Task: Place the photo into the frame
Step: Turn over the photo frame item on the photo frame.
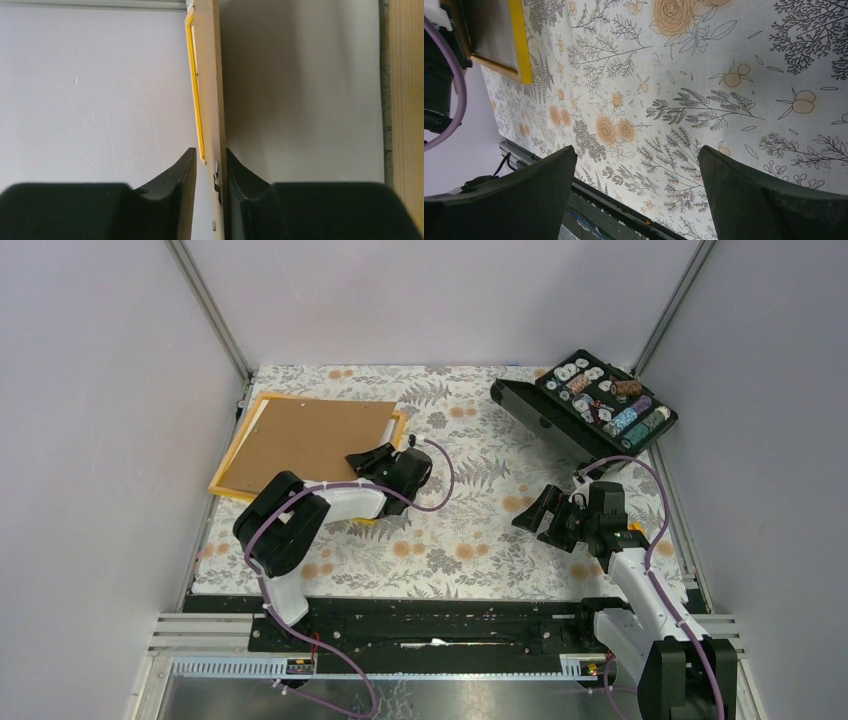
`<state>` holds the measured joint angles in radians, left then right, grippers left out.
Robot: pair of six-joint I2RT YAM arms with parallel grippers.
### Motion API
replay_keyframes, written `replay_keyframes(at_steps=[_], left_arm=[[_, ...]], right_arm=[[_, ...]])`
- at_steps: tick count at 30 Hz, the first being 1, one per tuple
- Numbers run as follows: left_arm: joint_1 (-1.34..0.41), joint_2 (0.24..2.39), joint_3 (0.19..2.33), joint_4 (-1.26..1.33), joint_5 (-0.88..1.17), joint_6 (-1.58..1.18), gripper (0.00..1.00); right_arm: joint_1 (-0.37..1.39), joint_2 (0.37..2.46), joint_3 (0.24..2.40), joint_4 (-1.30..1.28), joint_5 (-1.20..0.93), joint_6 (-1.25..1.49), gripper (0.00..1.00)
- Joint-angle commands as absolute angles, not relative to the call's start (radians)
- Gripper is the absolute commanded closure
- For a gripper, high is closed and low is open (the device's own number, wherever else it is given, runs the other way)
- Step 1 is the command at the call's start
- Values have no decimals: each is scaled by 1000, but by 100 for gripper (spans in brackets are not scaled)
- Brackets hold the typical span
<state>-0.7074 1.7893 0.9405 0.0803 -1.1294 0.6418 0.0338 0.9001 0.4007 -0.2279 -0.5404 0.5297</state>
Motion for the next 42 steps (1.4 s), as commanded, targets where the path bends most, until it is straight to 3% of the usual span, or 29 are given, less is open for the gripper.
replay_keyframes(at_steps=[1,4,13,26,36,42], left_arm=[[-697,1798,1006,8,-1146,558,60],[-698,1802,1025,-55,-1115,502,42],[-687,1845,1147,-300,-1019,298,23],[-574,1938,1313,-547,-967,18,12],[-569,1924,1329,-603,-776,2,2],[-568,1891,1345,-625,-704,2,1]], right_arm=[[40,877,400,-212,-545,516,0],[40,881,402,-212,-545,516,0],[40,881,399,-212,-554,517,0],[40,885,399,-210,-562,515,0],[40,891,400,-210,-560,514,0],[40,891,399,-210,-561,516,0]])
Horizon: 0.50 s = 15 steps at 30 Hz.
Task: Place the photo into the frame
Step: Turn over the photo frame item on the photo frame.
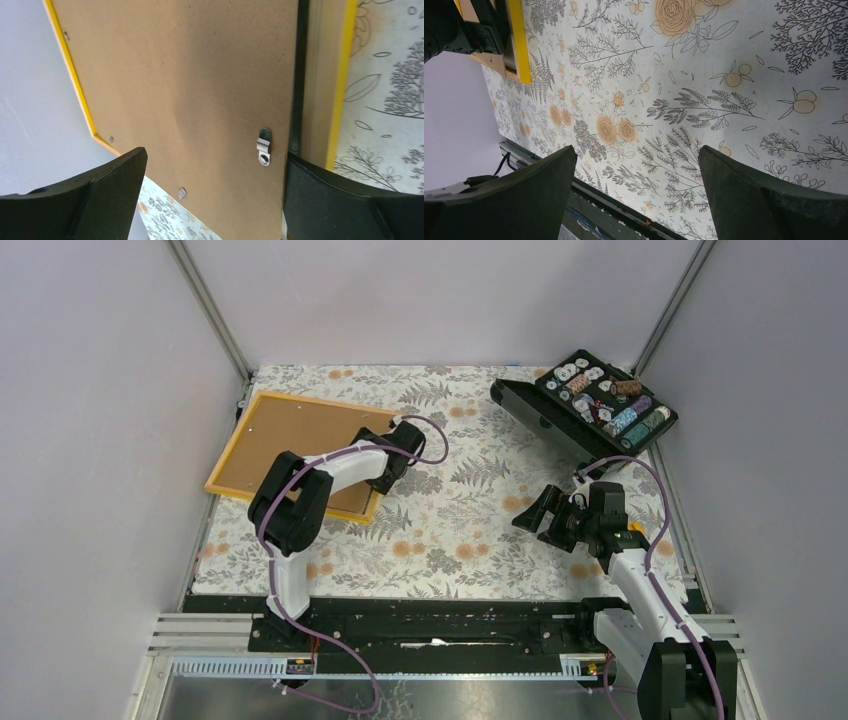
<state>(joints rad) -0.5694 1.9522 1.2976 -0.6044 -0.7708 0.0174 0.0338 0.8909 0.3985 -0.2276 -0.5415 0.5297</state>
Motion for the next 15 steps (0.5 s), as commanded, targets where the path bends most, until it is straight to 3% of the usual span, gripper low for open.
replay_keyframes(at_steps=[1,15], left_arm=[[-567,1885,1347,-626,-692,-22,2],[-515,1778,1371,-636,-486,-77,2]], right_arm=[[40,888,397,-211,-561,517,0],[40,890,397,-209,-560,518,1]])
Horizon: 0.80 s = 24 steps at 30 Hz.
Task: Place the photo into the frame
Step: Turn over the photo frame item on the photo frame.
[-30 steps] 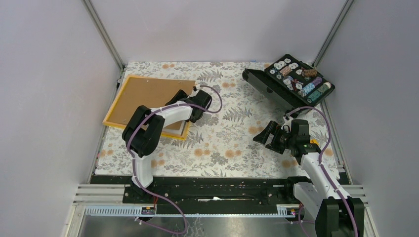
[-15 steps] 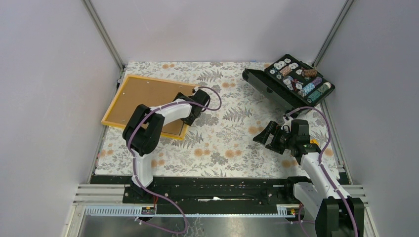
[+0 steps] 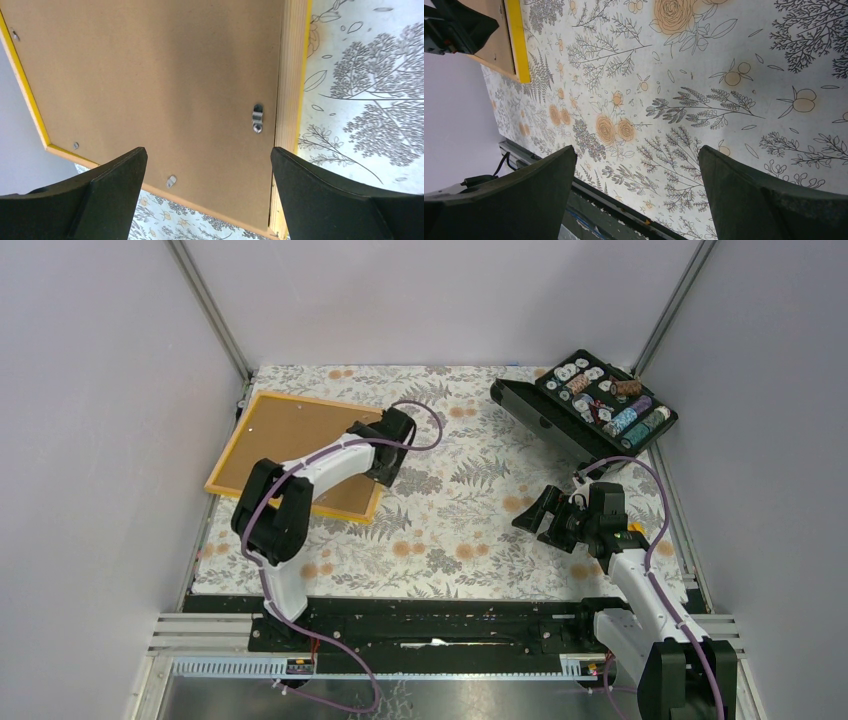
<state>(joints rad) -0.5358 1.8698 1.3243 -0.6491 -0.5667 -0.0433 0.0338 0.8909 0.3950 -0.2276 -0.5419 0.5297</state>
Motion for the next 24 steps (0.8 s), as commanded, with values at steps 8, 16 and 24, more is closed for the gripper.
replay_keyframes(at_steps=[8,16,24], left_arm=[[-477,1759,1387,-655,-470,-100,1],[-477,1781,1401,-636,-167,-127,28],[-477,1847,1422,-610,-57,-161,35]], right_arm=[[41,890,396,-210,-559,518,0],[40,893,396,-210,-557,518,0],[40,897,397,-210,-554,518,0]])
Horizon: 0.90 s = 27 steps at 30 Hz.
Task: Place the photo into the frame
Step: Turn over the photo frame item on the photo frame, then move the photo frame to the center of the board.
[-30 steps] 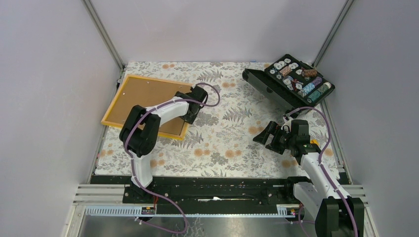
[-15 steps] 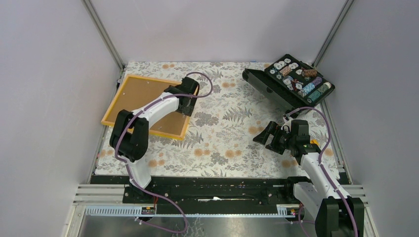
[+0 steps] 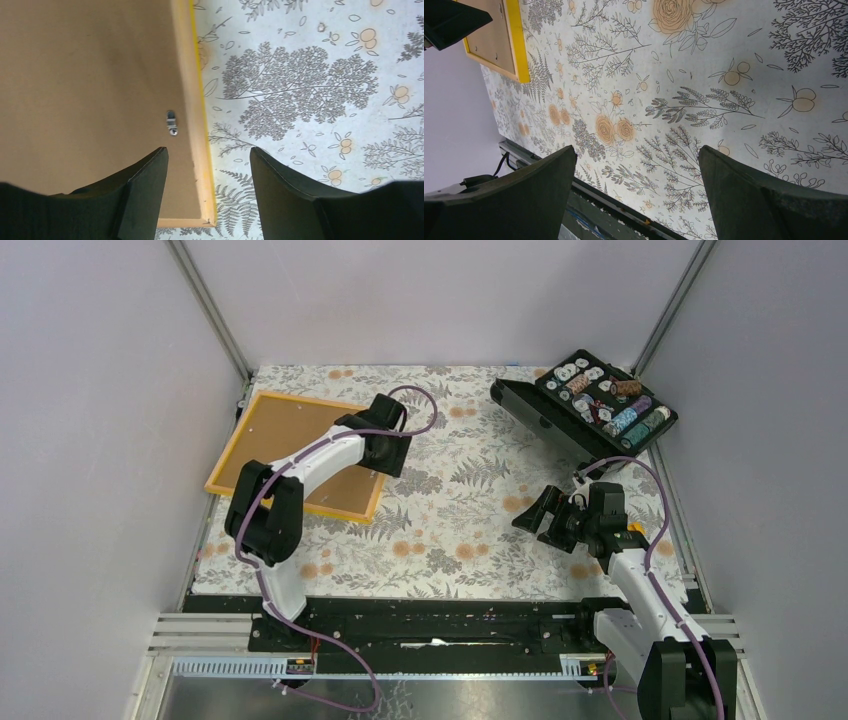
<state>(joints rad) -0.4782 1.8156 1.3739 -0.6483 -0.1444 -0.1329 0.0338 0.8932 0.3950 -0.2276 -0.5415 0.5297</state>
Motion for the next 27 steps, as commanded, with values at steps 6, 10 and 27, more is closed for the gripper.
replay_keyframes(at_steps=[6,10,27], left_arm=[[-466,1903,1436,-600,22,-180,26],[-457,1939,1451,-599,12,-187,25],[-425,2000,1475,-624,-15,-230,19]], right_arm=[[40,891,396,-209,-555,519,0],[41,889,396,-209,-556,519,0],[42,882,394,-209,-558,520,0]])
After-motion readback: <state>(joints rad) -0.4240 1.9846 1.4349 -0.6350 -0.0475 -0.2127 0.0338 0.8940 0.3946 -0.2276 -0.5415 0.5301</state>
